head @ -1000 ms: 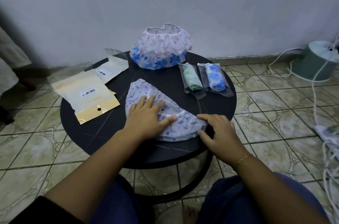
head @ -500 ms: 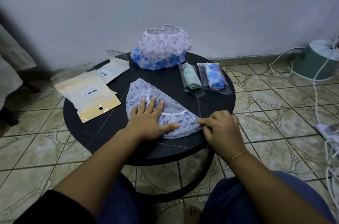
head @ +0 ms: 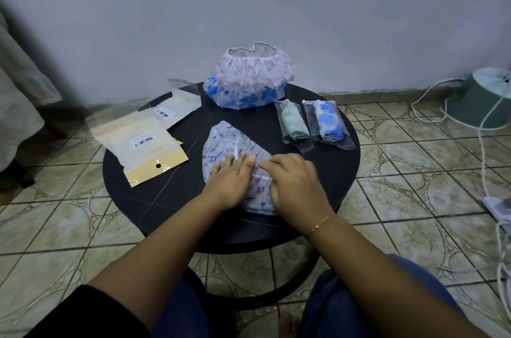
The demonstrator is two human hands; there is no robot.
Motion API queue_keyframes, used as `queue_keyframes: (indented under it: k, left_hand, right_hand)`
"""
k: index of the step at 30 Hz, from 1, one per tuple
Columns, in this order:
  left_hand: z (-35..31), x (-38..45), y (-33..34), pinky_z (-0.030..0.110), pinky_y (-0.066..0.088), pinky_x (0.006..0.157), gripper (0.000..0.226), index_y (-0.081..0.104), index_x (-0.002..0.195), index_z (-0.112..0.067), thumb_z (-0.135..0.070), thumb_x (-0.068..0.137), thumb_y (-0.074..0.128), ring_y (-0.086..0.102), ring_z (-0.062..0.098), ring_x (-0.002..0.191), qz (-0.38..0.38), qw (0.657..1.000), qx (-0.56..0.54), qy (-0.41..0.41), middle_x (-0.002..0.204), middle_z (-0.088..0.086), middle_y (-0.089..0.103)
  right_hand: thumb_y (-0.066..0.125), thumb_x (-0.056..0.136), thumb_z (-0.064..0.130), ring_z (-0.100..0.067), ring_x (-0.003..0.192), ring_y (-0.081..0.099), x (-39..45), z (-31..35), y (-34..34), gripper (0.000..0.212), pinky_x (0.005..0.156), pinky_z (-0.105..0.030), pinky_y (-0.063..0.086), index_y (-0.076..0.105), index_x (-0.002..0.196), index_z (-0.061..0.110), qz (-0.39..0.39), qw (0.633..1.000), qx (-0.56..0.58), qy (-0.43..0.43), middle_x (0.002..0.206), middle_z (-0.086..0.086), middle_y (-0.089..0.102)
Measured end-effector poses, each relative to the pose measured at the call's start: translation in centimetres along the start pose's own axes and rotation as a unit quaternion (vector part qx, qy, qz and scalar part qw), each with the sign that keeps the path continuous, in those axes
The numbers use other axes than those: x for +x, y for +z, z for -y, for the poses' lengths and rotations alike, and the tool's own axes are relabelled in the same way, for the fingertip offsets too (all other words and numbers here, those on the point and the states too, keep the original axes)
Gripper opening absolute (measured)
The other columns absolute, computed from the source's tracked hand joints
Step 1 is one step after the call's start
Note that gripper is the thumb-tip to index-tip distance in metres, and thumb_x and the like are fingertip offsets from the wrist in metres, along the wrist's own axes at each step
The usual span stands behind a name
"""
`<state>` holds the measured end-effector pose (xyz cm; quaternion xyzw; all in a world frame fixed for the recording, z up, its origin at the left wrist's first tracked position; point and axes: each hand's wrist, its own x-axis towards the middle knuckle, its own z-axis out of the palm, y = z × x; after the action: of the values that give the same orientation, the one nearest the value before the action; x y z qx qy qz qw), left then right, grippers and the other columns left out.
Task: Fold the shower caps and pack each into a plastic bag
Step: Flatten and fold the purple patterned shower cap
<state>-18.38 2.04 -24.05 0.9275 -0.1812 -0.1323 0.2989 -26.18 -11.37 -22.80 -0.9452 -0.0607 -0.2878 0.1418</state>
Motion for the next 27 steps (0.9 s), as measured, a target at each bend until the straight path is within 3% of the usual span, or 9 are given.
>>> queue_keyframes:
  k: [2,3,5,8,13,15,17,22,27]
  left_hand:
    - [0.1,0.3,-0.5,0.038,0.012,0.119,0.054,0.045,0.138,-0.037,-0.059,0.094,0.021,0.024,0.015,0.143,-0.028,0.978,-0.200,-0.047,0.153,-0.002,0.032]
    - [0.0,0.3,-0.8,0.035,0.022,0.116,0.048,0.060,0.122,-0.037,-0.058,0.092,0.030,0.041,0.012,0.133,-0.043,0.950,-0.301,-0.073,0.143,-0.004,0.048]
    - [-0.2,0.2,-1.6,0.027,0.036,0.103,0.028,0.066,0.091,-0.034,-0.045,0.095,0.040,0.058,0.008,0.107,-0.093,0.891,-0.432,-0.101,0.115,-0.005,0.066]
    - [0.3,0.6,-2.8,0.028,0.044,0.091,0.028,0.062,0.104,-0.021,-0.035,0.099,0.038,0.063,0.012,0.096,-0.151,0.843,-0.505,-0.107,0.106,-0.001,0.067]
    - [1.5,3.8,-7.1,0.030,0.045,0.066,0.028,0.061,0.097,-0.017,-0.038,0.097,0.043,0.058,0.015,0.072,-0.228,0.867,-0.422,-0.135,0.093,0.000,0.064]
    - [2.1,5.4,-8.9,0.032,0.048,0.072,0.035,0.059,0.090,-0.013,-0.044,0.095,0.043,0.058,0.019,0.072,-0.245,0.882,-0.365,-0.170,0.086,0.003,0.063]
    - [2.6,7.1,-9.9,0.036,0.050,0.079,0.050,0.061,0.090,-0.008,-0.054,0.093,0.041,0.061,0.025,0.077,-0.202,0.906,-0.308,-0.209,0.082,0.006,0.063]
    - [1.8,9.6,-10.7,0.032,0.045,0.066,0.073,0.065,0.095,-0.009,-0.074,0.086,0.033,0.061,0.024,0.080,-0.032,0.958,-0.171,-0.227,0.089,0.009,0.066]
    - [1.1,11.5,-11.4,0.030,0.041,0.067,0.081,0.061,0.107,-0.008,-0.081,0.079,0.035,0.054,0.019,0.076,0.034,0.960,-0.109,-0.257,0.092,0.006,0.060]
  right_hand:
    - [0.038,0.080,0.018,-0.019,0.106,0.050,1.5,1.0,0.8,0.046,0.084,-0.033,0.044,0.061,0.120,0.016,0.063,0.997,0.041,0.000,0.112,-0.001,0.062]
    - [0.038,0.086,0.018,-0.019,0.117,0.045,2.1,1.3,1.1,0.047,0.093,-0.032,0.038,0.051,0.131,0.016,0.103,0.993,0.057,0.011,0.124,-0.001,0.056]
    - [0.039,0.095,0.025,-0.017,0.133,0.030,2.9,1.3,2.3,0.051,0.107,-0.029,0.021,0.029,0.145,0.019,0.185,0.981,0.055,0.013,0.144,0.001,0.039]
    - [0.029,0.098,0.047,-0.018,0.145,0.005,3.2,1.3,3.5,0.062,0.115,-0.047,-0.003,0.004,0.151,0.026,0.316,0.948,-0.024,0.004,0.159,0.002,0.009]
    - [0.011,0.092,0.064,-0.018,0.146,-0.008,3.2,1.3,3.8,0.065,0.111,-0.056,-0.016,-0.003,0.149,0.037,0.378,0.924,-0.051,-0.002,0.159,0.004,-0.007]
    - [-0.005,0.077,0.077,-0.018,0.146,-0.008,3.1,1.4,3.8,0.081,0.110,-0.055,-0.017,-0.004,0.148,0.038,0.368,0.929,-0.051,-0.007,0.159,0.005,-0.007]
    - [-0.015,0.063,0.078,-0.017,0.146,-0.008,3.0,1.4,3.8,0.094,0.110,-0.054,-0.017,-0.005,0.148,0.039,0.357,0.933,-0.048,-0.005,0.159,0.006,-0.007]
    - [-0.016,0.062,0.074,-0.016,0.145,-0.011,2.9,1.6,3.7,0.091,0.108,-0.051,-0.022,-0.008,0.147,0.041,0.338,0.940,-0.045,-0.001,0.159,0.007,-0.008]
    - [-0.014,0.064,0.073,-0.016,0.145,-0.012,2.9,1.6,3.7,0.089,0.105,-0.048,-0.027,-0.009,0.147,0.039,0.333,0.942,-0.037,-0.004,0.159,0.006,-0.008]
